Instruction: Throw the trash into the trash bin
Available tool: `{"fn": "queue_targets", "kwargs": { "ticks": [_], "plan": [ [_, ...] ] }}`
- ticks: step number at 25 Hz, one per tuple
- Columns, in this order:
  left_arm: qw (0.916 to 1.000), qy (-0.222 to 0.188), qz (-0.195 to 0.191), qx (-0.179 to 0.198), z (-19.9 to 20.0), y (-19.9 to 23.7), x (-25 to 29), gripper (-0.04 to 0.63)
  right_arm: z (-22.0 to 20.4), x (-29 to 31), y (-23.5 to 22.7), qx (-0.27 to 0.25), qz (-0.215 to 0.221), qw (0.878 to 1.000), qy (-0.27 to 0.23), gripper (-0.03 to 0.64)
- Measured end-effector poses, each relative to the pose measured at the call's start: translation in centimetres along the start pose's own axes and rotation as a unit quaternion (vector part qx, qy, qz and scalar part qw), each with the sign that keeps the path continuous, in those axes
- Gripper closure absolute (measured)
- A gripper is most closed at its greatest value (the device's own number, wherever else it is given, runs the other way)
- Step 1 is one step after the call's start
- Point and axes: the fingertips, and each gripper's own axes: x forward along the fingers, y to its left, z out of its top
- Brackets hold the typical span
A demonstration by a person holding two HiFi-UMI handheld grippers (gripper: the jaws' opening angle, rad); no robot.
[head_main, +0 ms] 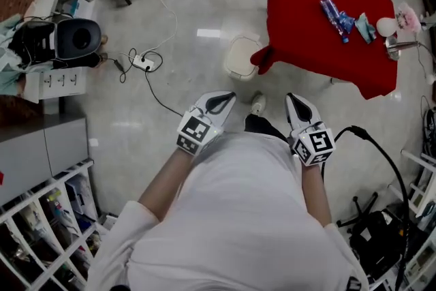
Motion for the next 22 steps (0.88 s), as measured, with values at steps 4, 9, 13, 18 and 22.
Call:
{"fn": "queue_targets", "kwargs": {
  "ticks": [4, 9, 13, 18, 22],
  "plan": [
    [0.999, 0.034, 0.024, -0.018, -0.8, 0.4, 3.1, 0.592, -0.4, 1.5, -2.6, -0.007, 0.039, 0.999, 0.023, 0.615],
    [0.9971, 0.052, 0.044, -0.035, -1.0, 1.0, 5.5, 0.591, -1.3, 2.8, -4.8, -0.025, 0.078, 0.995, 0.049, 0.615],
    [0.9958, 0.053, 0.061, -0.043, -0.8, 2.4, 6.3, 0.592, -1.3, 3.7, -6.1, -0.025, 0.08, 0.995, 0.057, 0.615],
    [0.993, 0.07, 0.068, -0.067, -2.7, 4.9, 7.0, 0.591, -1.1, 4.9, -6.9, -0.007, 0.056, 0.997, 0.052, 0.615],
    [0.9914, 0.082, 0.072, -0.071, -4.2, 7.5, 8.3, 0.592, -1.4, 5.9, -7.3, -0.005, 0.029, 0.998, 0.053, 0.615]
  ]
}}
